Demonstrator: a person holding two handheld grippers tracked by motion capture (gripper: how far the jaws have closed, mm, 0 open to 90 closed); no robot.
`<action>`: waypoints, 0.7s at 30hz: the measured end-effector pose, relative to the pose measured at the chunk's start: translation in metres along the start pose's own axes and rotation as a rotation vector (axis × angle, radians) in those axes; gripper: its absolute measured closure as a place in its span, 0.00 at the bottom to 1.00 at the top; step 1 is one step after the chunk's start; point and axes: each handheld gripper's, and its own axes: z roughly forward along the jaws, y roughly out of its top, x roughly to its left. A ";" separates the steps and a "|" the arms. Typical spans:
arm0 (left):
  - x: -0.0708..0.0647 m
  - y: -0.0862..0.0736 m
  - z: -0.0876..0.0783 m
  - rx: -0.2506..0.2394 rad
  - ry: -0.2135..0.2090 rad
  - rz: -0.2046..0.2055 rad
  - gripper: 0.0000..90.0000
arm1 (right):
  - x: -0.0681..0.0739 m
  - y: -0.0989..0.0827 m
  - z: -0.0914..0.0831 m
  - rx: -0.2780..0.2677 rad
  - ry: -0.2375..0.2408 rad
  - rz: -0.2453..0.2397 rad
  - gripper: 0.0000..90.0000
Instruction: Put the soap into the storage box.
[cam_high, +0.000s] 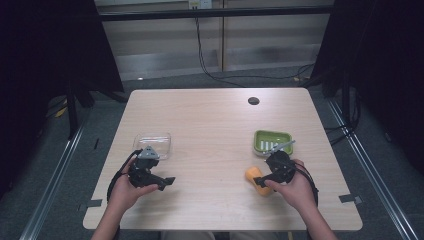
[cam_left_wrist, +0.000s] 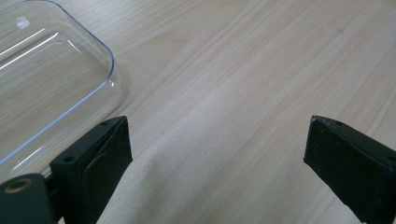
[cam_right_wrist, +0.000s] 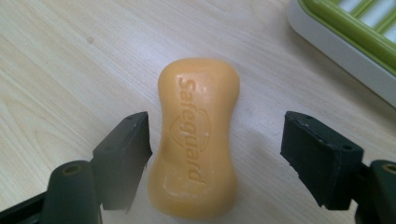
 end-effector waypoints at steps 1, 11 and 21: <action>0.000 0.000 0.000 -0.008 -0.003 -0.009 0.08 | 0.000 0.000 0.000 0.004 -0.001 0.004 0.27; -0.001 -0.003 -0.004 -0.007 0.006 -0.010 0.08 | 0.001 0.003 0.007 0.044 0.005 0.006 0.28; -0.001 -0.009 -0.008 -0.009 0.012 -0.029 0.08 | 0.003 0.009 0.016 0.082 0.013 0.003 0.28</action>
